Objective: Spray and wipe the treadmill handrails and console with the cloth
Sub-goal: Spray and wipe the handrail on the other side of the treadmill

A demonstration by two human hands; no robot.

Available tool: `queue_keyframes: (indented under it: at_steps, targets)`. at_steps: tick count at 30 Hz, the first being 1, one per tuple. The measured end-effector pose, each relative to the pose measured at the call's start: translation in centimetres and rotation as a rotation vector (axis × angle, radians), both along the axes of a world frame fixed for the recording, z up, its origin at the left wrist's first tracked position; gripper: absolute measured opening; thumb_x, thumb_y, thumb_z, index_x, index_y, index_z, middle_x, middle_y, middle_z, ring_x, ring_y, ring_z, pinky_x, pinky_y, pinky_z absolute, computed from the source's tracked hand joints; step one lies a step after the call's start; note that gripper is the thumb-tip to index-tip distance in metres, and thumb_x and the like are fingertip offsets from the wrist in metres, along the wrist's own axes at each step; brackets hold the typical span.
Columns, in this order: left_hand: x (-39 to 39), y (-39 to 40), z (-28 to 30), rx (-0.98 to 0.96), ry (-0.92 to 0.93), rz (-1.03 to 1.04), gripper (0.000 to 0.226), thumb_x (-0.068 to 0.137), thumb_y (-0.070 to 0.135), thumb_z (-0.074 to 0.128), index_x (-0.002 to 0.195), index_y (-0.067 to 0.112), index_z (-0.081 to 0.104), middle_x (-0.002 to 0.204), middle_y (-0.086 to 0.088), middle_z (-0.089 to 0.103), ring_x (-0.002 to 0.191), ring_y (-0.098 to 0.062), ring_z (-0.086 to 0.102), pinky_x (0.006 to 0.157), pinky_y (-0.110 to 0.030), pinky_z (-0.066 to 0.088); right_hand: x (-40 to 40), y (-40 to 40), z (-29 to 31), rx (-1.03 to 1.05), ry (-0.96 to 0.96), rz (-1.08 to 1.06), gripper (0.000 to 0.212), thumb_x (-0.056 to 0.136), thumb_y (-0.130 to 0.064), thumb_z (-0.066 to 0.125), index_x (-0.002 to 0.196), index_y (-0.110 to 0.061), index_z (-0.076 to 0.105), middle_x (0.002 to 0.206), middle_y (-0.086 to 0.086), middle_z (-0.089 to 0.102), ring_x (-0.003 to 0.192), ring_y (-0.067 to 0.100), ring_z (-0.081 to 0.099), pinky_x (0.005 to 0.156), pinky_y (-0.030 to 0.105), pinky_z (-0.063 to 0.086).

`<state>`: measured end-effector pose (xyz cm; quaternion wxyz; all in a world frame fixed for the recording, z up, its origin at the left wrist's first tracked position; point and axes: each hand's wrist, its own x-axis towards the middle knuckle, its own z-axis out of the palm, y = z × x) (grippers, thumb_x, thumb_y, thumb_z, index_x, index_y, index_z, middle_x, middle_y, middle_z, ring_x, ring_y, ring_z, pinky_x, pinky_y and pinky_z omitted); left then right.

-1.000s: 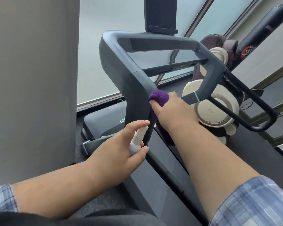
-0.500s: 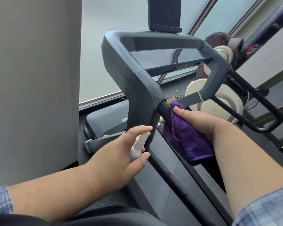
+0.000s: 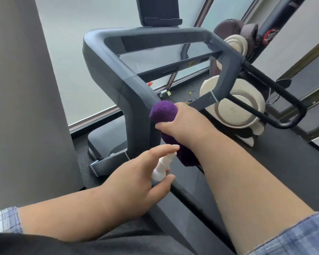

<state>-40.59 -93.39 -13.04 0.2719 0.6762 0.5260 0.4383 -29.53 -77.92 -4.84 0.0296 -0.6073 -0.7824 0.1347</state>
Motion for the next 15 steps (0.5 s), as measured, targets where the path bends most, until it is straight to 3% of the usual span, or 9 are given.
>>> queue_keyframes:
  at_steps: [3,6,9,12,15]
  targets:
    - [0.8,0.2,0.4,0.018,0.005,-0.018,0.060,0.087,0.056,0.057,0.135,0.072,0.025,0.108,0.035,0.056,0.092,0.004,0.061,0.078,-0.003,0.040,1.9,-2.5,-0.8,0.182,-0.121,0.056,0.051,0.077,-0.049,0.071,0.117,-0.028,0.048,0.106,0.002,0.062,0.094,0.030,0.065,0.073,0.037,0.052]
    - [0.6,0.3,0.4,0.038,0.010,-0.016,0.060,0.088,0.053,0.058,0.136,0.070,0.026,0.106,0.036,0.056,0.090,0.004,0.061,0.078,-0.004,0.041,4.0,-4.2,-1.1,0.226,-0.082,0.062,0.055,0.079,-0.045,0.069,0.126,-0.031,0.045,0.110,0.002,0.059,0.096,0.031,0.064,0.072,0.037,0.045]
    - [-0.4,-0.2,-0.2,0.049,-0.010,0.015,0.060,0.088,0.052,0.058,0.136,0.069,0.027,0.107,0.037,0.056,0.091,0.002,0.063,0.079,-0.007,0.044,4.1,-4.3,-0.8,0.159,0.001,0.044,0.070,0.074,-0.058,0.071,0.133,-0.035,0.042,0.119,-0.001,0.059,0.106,0.027,0.061,0.083,0.038,0.049]
    - [-1.6,-0.9,-1.2,0.035,-0.008,0.048,0.059,0.088,0.052,0.058,0.137,0.066,0.029,0.104,0.034,0.058,0.086,0.002,0.062,0.076,-0.006,0.042,2.5,-3.4,-0.5,0.115,0.028,0.028,0.080,0.074,-0.080,0.050,0.139,-0.035,0.041,0.128,-0.002,0.057,0.115,0.024,0.057,0.093,0.040,0.049]
    - [-2.7,-1.2,-1.6,0.030,0.000,0.072,0.058,0.089,0.052,0.058,0.139,0.063,0.030,0.099,0.030,0.059,0.084,0.001,0.062,0.075,-0.007,0.041,-0.3,-2.0,-1.0,0.176,0.019,0.065,0.068,0.086,-0.071,0.042,0.140,-0.029,0.042,0.130,0.004,0.056,0.116,0.029,0.055,0.095,0.043,0.044]
